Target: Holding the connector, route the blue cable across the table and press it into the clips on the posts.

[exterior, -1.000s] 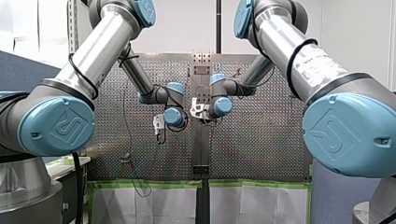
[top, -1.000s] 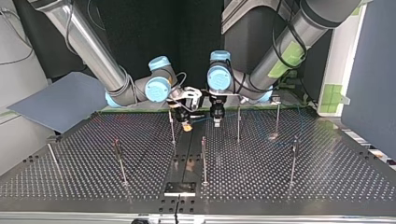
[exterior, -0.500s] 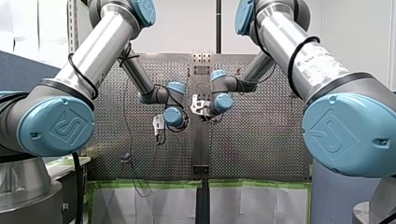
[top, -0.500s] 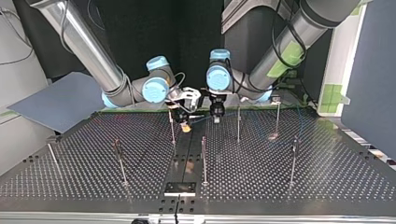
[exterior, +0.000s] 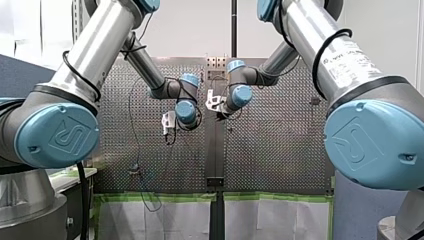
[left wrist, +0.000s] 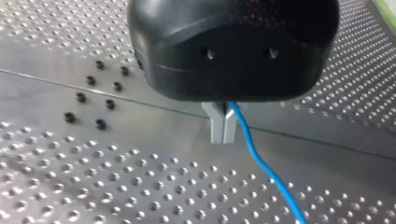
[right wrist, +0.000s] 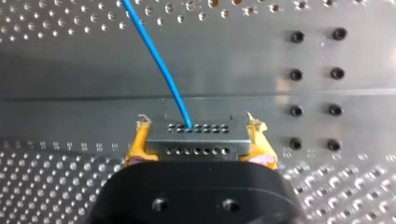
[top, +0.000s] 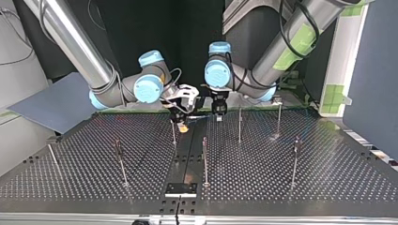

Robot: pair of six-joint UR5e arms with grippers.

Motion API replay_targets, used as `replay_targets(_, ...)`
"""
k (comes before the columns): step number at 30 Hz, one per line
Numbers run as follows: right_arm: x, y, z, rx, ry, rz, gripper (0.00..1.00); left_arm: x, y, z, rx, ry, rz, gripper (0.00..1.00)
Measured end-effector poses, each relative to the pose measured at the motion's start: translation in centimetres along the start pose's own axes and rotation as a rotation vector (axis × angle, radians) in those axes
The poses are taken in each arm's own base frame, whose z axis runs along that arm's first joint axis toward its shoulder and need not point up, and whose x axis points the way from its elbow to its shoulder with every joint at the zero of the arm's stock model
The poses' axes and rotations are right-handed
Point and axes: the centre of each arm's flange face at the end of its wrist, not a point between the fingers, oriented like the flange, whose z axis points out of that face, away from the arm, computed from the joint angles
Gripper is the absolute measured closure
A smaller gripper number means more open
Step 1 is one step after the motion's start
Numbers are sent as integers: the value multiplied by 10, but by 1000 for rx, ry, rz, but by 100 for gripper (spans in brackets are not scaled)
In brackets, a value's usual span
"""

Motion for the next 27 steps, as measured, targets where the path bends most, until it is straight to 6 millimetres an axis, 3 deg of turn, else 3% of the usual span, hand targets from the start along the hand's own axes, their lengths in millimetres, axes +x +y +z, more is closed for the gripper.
replay_targets(15,17,-7,-52,3,-8,-8,100,-64,-8,-39,27,-45,-2,100)
replay_targets(27,76,-19,-92,19,90,-13,100,-113,-7,-70,25,-89,-7,100)
